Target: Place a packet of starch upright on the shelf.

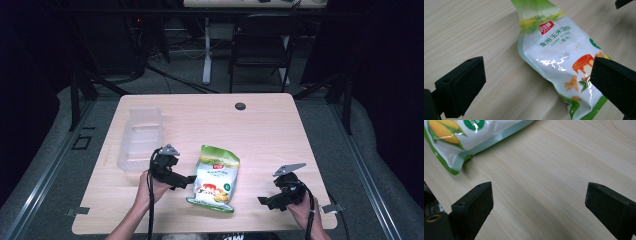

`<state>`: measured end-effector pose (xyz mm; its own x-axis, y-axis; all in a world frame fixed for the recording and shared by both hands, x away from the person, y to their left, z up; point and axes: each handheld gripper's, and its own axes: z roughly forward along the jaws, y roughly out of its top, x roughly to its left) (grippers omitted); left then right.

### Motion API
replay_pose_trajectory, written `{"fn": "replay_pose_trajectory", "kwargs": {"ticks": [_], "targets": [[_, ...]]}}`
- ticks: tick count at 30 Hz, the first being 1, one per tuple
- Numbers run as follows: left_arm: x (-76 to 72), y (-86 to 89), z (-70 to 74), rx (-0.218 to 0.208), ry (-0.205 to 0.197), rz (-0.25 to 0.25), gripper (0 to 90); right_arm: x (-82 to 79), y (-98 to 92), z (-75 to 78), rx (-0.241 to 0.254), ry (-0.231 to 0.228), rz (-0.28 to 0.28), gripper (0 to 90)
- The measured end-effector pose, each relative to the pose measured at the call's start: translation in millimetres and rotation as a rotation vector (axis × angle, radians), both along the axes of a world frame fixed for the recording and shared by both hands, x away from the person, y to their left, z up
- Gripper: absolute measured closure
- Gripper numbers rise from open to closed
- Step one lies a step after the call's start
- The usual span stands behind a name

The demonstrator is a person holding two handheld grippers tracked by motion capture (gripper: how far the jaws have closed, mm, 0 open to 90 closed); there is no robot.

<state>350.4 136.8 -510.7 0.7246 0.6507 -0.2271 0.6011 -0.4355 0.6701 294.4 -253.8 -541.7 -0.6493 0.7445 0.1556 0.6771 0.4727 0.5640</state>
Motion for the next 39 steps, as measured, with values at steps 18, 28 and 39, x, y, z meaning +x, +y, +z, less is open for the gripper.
{"fn": "replay_pose_trajectory", "kwargs": {"ticks": [18,28,39], "targets": [[40.6,-37.5,-13.7,-0.008,0.027,-0.021,0.5,-1.7,0.3,2.7,0.007,-0.007,0.004,8.1],[54.4,-45.3,-26.2,-0.004,0.040,-0.018,9.8,-1.9,-1.5,3.3,0.011,-0.002,0.003,8.5],[55.5,-48.7,-28.3,0.023,-0.010,0.002,63.8,-1.1,1.3,2.2,0.011,0.002,0.012,9.0]]}}
